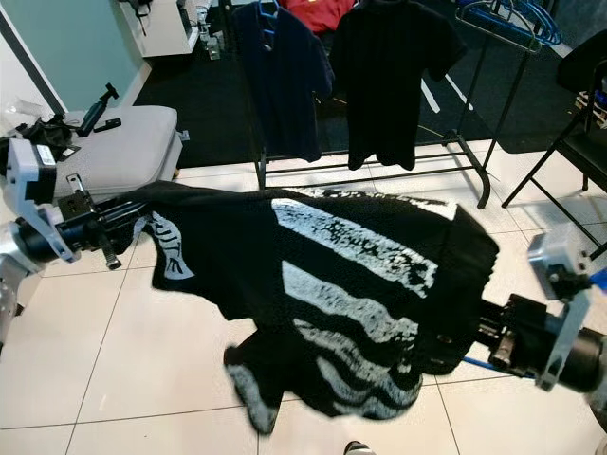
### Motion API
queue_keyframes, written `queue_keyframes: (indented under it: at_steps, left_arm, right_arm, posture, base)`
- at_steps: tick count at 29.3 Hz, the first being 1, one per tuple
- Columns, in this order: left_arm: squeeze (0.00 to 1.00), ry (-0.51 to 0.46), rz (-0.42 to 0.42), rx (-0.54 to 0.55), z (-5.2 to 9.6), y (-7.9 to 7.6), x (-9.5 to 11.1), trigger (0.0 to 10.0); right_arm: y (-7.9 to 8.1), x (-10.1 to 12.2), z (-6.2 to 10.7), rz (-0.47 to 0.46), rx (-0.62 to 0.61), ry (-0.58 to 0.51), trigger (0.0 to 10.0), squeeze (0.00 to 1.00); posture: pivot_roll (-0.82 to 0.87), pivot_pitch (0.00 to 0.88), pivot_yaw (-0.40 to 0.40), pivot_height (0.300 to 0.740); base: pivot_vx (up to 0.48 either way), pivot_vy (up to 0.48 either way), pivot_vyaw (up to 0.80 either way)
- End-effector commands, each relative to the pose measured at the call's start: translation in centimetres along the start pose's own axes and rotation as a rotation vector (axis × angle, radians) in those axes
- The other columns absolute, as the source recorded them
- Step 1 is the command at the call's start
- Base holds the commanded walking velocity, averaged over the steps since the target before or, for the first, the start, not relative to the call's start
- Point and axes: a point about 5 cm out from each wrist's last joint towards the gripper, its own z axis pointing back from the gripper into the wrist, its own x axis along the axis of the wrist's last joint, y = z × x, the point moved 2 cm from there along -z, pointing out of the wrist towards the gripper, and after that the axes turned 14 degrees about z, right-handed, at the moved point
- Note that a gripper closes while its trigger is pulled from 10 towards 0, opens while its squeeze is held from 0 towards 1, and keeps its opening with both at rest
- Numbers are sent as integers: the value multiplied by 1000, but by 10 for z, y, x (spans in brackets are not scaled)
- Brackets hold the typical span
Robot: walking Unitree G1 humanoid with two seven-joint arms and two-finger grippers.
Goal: Hang hanger
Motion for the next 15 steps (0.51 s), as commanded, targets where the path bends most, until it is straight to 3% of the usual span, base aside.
queue_keyframes:
  at_steps: [1,10,15]
  left_arm:
    - [0,-1,-25,31,5,5,4,0]
    - [0,-5,-28,27,5,6,4,0]
    - [0,4,-35,91,7,16,3,0]
  right_arm:
    - [4,1,-1,6,15,-4,0,0]
    - [2,2,-2,41,3,-1,0,0]
    - [3,-10,-2,42,1,66,0,0]
  posture:
    - [-94,151,41,740]
    - [-94,153,43,740]
    - [-92,157,44,740]
  base:
    - [0,0,0]
    - [0,0,0]
    - [0,0,0]
